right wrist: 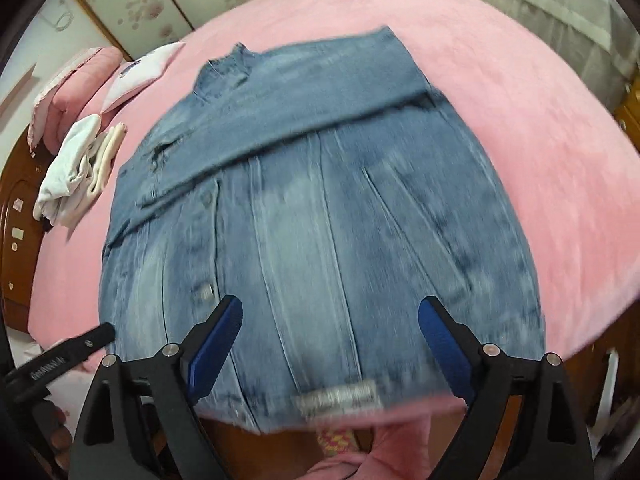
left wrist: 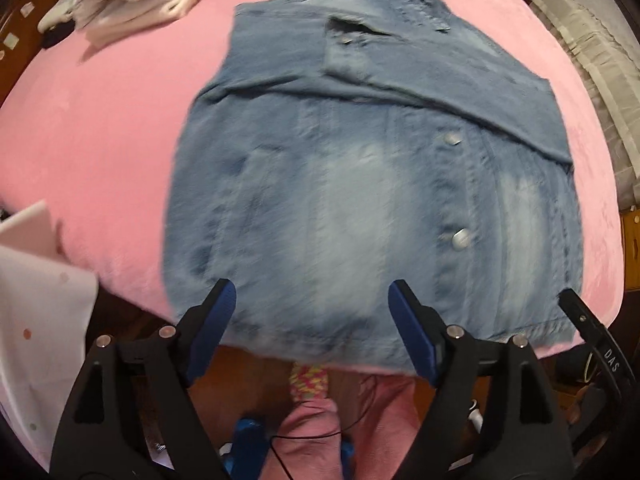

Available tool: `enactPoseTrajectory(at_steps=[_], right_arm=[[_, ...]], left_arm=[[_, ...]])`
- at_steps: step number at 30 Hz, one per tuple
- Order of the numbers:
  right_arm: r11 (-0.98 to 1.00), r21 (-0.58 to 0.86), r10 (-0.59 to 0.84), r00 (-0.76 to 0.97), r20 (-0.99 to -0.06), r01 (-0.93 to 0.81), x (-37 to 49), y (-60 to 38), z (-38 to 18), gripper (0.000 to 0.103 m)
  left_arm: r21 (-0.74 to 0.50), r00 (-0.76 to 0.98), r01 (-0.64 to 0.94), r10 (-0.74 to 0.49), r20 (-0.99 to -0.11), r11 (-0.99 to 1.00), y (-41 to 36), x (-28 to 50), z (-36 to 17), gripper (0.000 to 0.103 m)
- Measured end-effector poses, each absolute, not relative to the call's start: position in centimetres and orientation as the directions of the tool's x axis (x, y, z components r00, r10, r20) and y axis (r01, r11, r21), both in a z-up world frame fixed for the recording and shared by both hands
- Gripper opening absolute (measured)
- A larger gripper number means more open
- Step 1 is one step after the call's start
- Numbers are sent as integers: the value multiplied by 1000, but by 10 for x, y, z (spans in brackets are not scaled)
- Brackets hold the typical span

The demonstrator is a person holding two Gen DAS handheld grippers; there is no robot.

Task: Fold large clothes
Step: 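Grasp the jacket hem with the right gripper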

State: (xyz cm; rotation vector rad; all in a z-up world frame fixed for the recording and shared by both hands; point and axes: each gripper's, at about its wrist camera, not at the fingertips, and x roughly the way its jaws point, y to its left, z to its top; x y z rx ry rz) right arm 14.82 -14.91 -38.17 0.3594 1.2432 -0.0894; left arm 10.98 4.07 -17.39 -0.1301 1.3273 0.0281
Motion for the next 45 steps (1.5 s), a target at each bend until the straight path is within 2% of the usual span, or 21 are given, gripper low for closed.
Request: enactPoseTrajectory(at_steps=[6, 12, 14, 15, 19, 23, 24, 25, 26, 30, 36, 38, 40, 42, 44, 45], right_arm=[[899, 222, 102, 314, -944, 378, 99, -192, -406, 91], [880, 209, 72, 314, -947, 427, 71, -247, -435, 90], [876, 206, 73, 303, -950, 436, 69, -262, -446, 82], [880, 210, 83, 298, -951, 427, 69, -268, -450, 77], [886, 276, 146, 342, -928, 372, 73, -281, -456, 76], [878, 288, 179, 294, -939, 383, 92, -287, -468, 76], [868, 308, 199, 295, -935, 390, 95, -288, -468, 67], [862, 324, 215, 299, -930, 389, 101, -288, -468, 50], [862, 328, 219, 302, -928, 385, 103, -287, -466, 46], [910, 236, 138, 288, -948, 341, 102, -275, -449, 35], [890, 244, 123, 311, -942, 386, 94, -265, -416, 24], [884, 263, 137, 322, -937, 388, 94, -259, -398, 21], [877, 278, 144, 338, -930, 392, 97, -251, -386, 19], [870, 293, 150, 354, -923, 396, 97, -241, -372, 18], [861, 316, 164, 371, -914, 399, 101, -229, -358, 18], [855, 330, 175, 377, -910, 400, 101, -225, -353, 18]], left_arm=[[-79, 197, -175, -44, -979, 981, 105, 82, -207, 77], [-133, 152, -177, -106, -983, 975, 155, 58, -249, 77], [-145, 143, -154, -123, -982, 977, 166, 50, -259, 77], [-158, 149, -145, -137, -979, 977, 171, 47, -261, 77], [-247, 154, -143, -225, -962, 958, 191, 38, -272, 76], [-346, 142, -185, -323, -936, 920, 205, 34, -284, 76], [-364, 147, -186, -341, -929, 912, 208, 34, -285, 76], [-375, 158, -183, -349, -924, 909, 210, 35, -285, 76], [-381, 169, -181, -353, -920, 907, 211, 35, -286, 76], [-398, 203, -223, -357, -912, 890, 221, 37, -296, 76], [-501, 254, -262, -442, -860, 825, 231, 41, -309, 76], [-526, 273, -255, -461, -844, 811, 227, 44, -308, 73], [-585, 284, -254, -518, -807, 770, 224, 49, -309, 60], [-575, 280, -269, -508, -814, 773, 217, 53, -309, 58], [-556, 282, -251, -489, -825, 793, 208, 53, -305, 45], [-534, 283, -243, -467, -838, 810, 207, 52, -303, 35]])
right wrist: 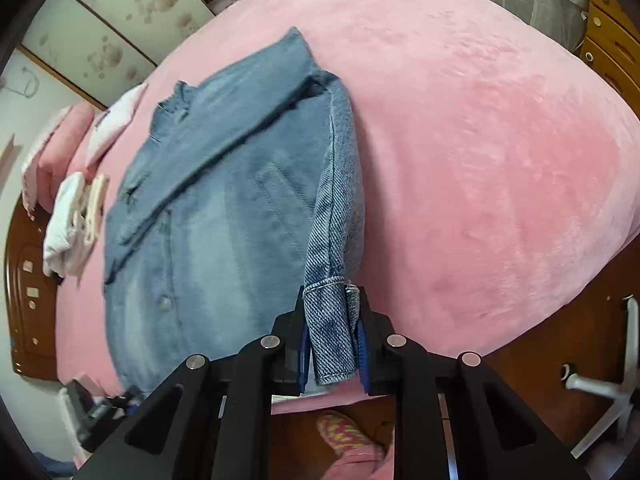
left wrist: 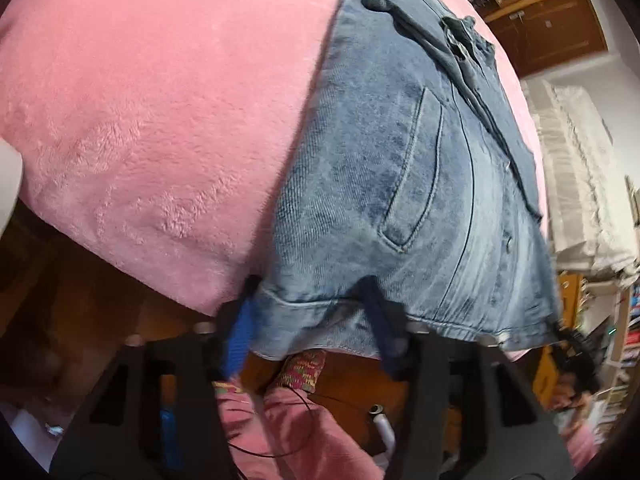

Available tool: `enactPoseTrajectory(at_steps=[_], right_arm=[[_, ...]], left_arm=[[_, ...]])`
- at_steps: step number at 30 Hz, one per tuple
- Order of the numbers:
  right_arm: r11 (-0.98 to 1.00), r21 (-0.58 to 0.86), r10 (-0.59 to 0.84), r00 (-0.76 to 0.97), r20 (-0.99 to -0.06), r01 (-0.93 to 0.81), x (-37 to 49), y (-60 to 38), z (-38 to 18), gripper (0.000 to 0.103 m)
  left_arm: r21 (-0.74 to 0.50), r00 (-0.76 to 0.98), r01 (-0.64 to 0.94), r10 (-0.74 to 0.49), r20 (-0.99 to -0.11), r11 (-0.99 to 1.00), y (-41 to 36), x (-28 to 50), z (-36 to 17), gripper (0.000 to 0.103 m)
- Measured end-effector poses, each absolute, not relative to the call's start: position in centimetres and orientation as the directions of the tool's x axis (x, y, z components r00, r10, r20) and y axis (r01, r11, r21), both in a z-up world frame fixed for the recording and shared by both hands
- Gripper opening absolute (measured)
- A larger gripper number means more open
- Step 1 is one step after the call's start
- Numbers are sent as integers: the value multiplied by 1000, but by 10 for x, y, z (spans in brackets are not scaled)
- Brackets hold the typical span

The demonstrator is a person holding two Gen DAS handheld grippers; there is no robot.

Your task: Fold large clothes

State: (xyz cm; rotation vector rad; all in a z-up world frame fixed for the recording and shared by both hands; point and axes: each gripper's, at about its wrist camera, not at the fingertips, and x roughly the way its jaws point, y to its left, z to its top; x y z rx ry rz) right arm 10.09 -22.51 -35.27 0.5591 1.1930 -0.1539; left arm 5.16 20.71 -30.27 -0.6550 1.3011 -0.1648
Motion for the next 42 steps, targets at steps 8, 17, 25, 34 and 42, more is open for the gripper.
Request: enactPoseTrajectory(at_steps=[8, 17, 25, 34, 42], right_arm=[[851, 368, 204, 411, -888, 374, 127, -173, -299, 17], [788, 537, 336, 522, -784, 300, 176, -143, -225, 15], [744, 623, 374, 623, -687, 240, 260, -175, -156, 14], [684, 681, 368, 682, -632, 262, 402, -244, -125, 14], [656, 660, 356, 621, -698, 367, 539, -278, -222, 14]], left_arm=[[-614, 379, -190, -520, -766, 766, 204, 36, -243, 12], [-790, 508, -139, -642, -574, 597, 193, 65, -153, 12], [-816, 666, -113, -566, -485, 567, 195, 156, -64, 11], [-777, 766, -170, -415, -491, 606, 206, 309, -16, 10], [-693, 719, -335, -302, -626, 638, 184, 430, -116, 10]])
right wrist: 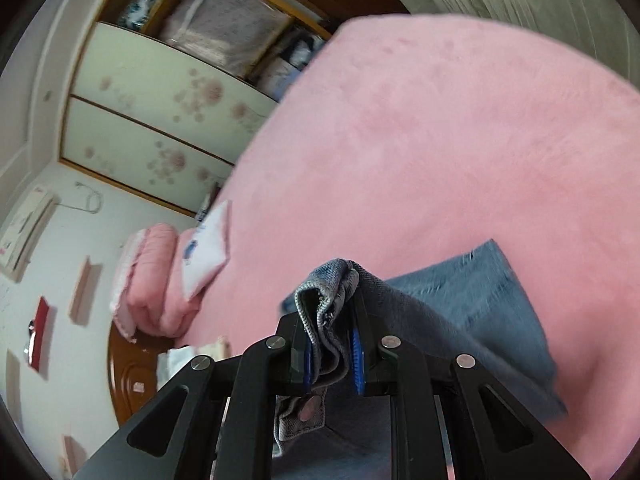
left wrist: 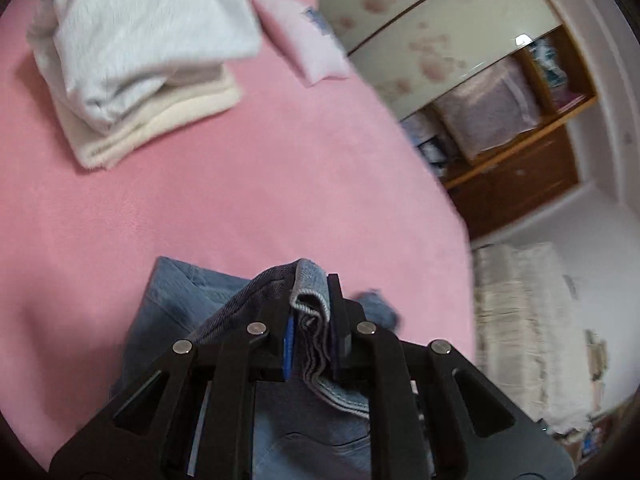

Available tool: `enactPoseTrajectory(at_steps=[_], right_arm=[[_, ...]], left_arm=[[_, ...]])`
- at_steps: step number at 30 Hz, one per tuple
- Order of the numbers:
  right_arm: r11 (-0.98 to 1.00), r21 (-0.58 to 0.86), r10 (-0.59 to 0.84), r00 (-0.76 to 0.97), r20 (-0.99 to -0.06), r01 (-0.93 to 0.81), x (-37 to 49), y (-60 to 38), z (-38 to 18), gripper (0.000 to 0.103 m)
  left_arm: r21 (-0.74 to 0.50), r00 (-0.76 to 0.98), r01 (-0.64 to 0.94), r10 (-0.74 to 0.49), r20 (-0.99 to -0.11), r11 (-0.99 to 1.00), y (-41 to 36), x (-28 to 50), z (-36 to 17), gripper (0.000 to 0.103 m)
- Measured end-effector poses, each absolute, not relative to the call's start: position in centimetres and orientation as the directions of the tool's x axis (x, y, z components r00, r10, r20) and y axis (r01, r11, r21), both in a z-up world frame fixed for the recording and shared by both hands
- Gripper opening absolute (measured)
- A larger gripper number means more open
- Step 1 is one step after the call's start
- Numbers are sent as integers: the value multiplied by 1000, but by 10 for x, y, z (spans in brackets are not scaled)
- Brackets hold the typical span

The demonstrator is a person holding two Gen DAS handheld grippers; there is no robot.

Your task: Fold large clothes

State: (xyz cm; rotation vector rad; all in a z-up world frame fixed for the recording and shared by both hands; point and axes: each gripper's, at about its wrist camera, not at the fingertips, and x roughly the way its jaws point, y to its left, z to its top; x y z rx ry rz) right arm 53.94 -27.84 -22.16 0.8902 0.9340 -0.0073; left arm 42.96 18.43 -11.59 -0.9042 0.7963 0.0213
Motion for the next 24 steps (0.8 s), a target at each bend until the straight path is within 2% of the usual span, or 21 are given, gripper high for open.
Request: enactPoseTrajectory(at_steps=[2, 6, 8, 9, 10, 11, 13, 15, 18, 21, 23, 24], right_arm=[[678, 615, 330, 581, -744, 403, 568, -277, -252, 14], [736, 517, 275, 504, -818, 437, 599, -268, -297, 16], [731, 493, 258, 479, -839, 471, 607, -271, -310, 20], [713, 498, 260, 474, -841, 493, 610, -275, -313, 27], [698, 505, 255, 483, -838, 507, 611, -279, -313, 37], [701, 498, 228, 502, -834, 510, 611, -283, -308, 39], [739, 456, 163, 525, -835, 496, 609, -284, -293, 41], [786, 417, 129, 538, -833, 457, 608, -280, -273, 44], [842, 414, 180, 543, -820, 346, 603, -265, -251, 44], [893, 420, 298, 486, -821, 162, 598, -224, -240, 44], [896, 445, 406, 397, -823, 6, 586, -186, -243, 42], [888, 459, 441, 363, -821, -42, 583, -172, -247, 29]], left_arm=[[-628, 663, -394, -266, -700, 671, 178, 454, -146, 10], [-550, 588, -463, -224, -777, 695, 170, 480, -189, 11], [-509, 538, -506, -207, -817, 696, 169, 491, -200, 15], [-494, 517, -517, -205, -831, 699, 169, 496, -207, 19], [-483, 504, -520, -203, -839, 705, 168, 499, -207, 27], [-461, 507, -518, -175, -844, 721, 165, 500, -202, 33], [-403, 534, -505, -91, -841, 763, 157, 495, -182, 65], [-371, 569, -475, -42, -821, 798, 143, 482, -161, 74], [-380, 583, -377, -102, -806, 845, 109, 466, -139, 74], [-399, 527, -239, -227, -819, 885, 58, 452, -140, 73], [-400, 472, -169, -282, -835, 901, 21, 443, -148, 58], [-390, 432, -136, -299, -851, 911, 0, 436, -156, 35]])
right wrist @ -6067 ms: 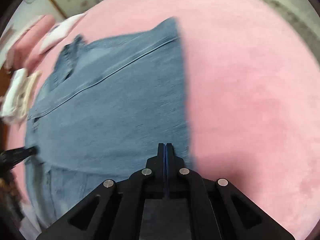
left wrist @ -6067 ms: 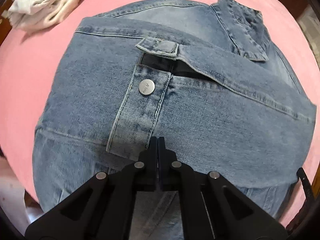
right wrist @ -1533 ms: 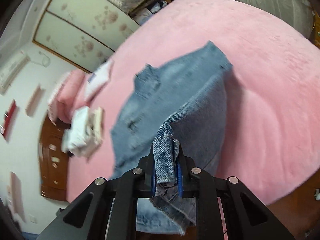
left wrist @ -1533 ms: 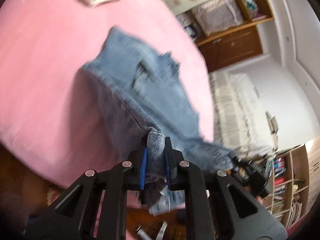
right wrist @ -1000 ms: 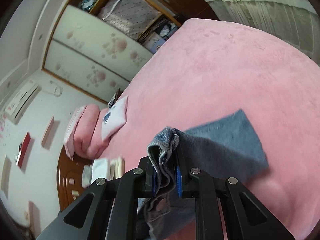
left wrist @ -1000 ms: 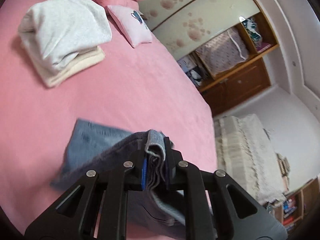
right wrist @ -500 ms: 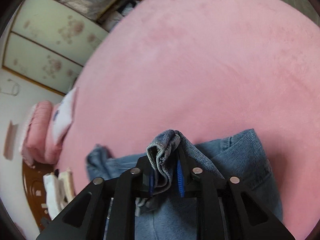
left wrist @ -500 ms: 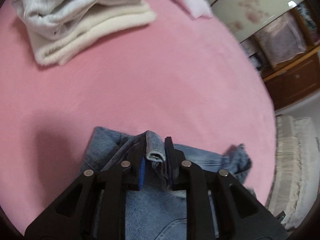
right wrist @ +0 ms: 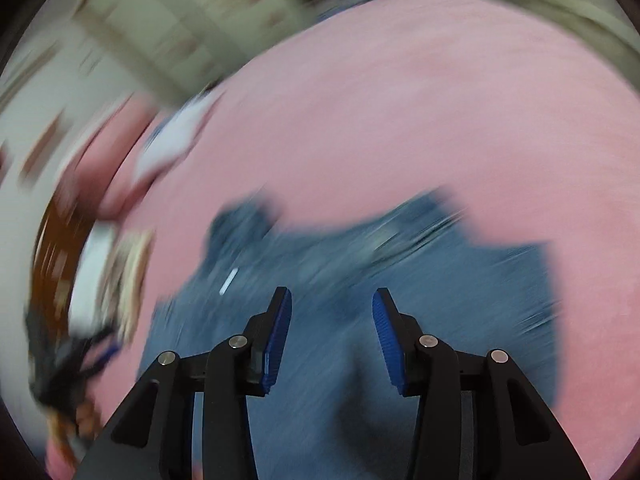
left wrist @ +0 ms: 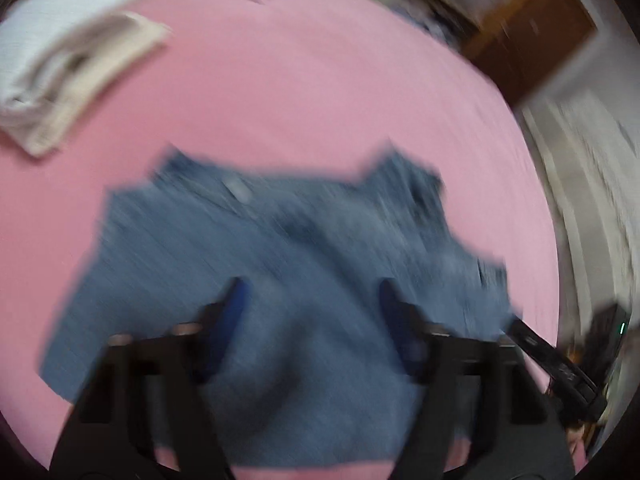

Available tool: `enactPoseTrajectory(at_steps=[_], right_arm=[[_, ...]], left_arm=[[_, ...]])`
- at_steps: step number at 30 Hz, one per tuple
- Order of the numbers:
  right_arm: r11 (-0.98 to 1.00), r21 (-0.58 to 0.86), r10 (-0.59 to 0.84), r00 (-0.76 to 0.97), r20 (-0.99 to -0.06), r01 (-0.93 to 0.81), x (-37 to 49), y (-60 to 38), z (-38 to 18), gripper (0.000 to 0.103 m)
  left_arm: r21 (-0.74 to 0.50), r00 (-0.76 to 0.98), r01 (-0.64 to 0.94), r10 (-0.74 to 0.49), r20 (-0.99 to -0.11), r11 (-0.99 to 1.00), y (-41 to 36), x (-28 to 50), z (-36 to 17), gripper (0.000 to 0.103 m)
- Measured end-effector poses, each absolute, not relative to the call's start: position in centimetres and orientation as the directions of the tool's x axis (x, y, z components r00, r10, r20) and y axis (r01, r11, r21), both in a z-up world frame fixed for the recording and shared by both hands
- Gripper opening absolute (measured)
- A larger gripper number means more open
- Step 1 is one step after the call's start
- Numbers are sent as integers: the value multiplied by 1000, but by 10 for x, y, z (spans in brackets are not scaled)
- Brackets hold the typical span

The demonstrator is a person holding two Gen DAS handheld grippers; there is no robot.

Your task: Fold large clothes

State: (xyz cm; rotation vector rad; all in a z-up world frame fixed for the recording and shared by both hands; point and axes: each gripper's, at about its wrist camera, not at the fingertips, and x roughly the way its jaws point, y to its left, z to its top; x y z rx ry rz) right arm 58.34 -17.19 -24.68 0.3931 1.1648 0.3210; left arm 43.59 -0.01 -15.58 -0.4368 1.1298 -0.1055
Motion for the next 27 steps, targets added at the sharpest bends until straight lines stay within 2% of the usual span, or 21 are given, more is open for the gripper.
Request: enactPoseTrajectory(at_steps=[1, 3, 6, 9, 12, 14, 16, 19, 22, 27], right_arm=[[872, 484, 482, 321, -815, -81, 578, -155, -251, 16], [836, 539, 546, 247, -800, -102, 562, -128, -262, 13], [803, 586, 596, 175, -784, -107, 532, -97, -276, 11], [826, 555, 563, 89, -822, -98, 512, -83, -301, 10], [825, 562, 564, 99, -819, -54, 500, -101, -313, 0], [823, 569, 565, 122, -816, -11, 501, -129, -316, 0], [860, 510, 501, 182, -846, 7, 496, -162, -315, 0], [908, 416, 394, 255, -883, 41, 493, -222, -313, 0], [977, 182, 145, 287, -947, 108, 488, -278, -312, 0], [986, 69, 20, 301, -953, 153, 473, -337, -305, 0]], left_arm=[[-371, 390, -114, -302, -870, 922, -17, 429, -164, 20], [-320, 310, -66, -285, -907, 945, -49, 413, -180, 14], [-263, 257, 9, -256, -932, 965, -78, 386, -195, 14], [-183, 154, 14, -183, -971, 983, -92, 367, -222, 12], [-70, 211, 0, -69, -975, 998, -86, 355, -225, 11], [47, 246, -15, 49, -968, 999, -77, 353, -222, 11], [104, 259, -34, 109, -960, 994, -61, 353, -223, 11], [126, 269, -83, 144, -952, 989, -33, 351, -225, 14], [262, 232, -164, 295, -927, 951, 4, 349, -234, 15], [178, 216, -277, 242, -946, 944, 51, 346, -237, 14]])
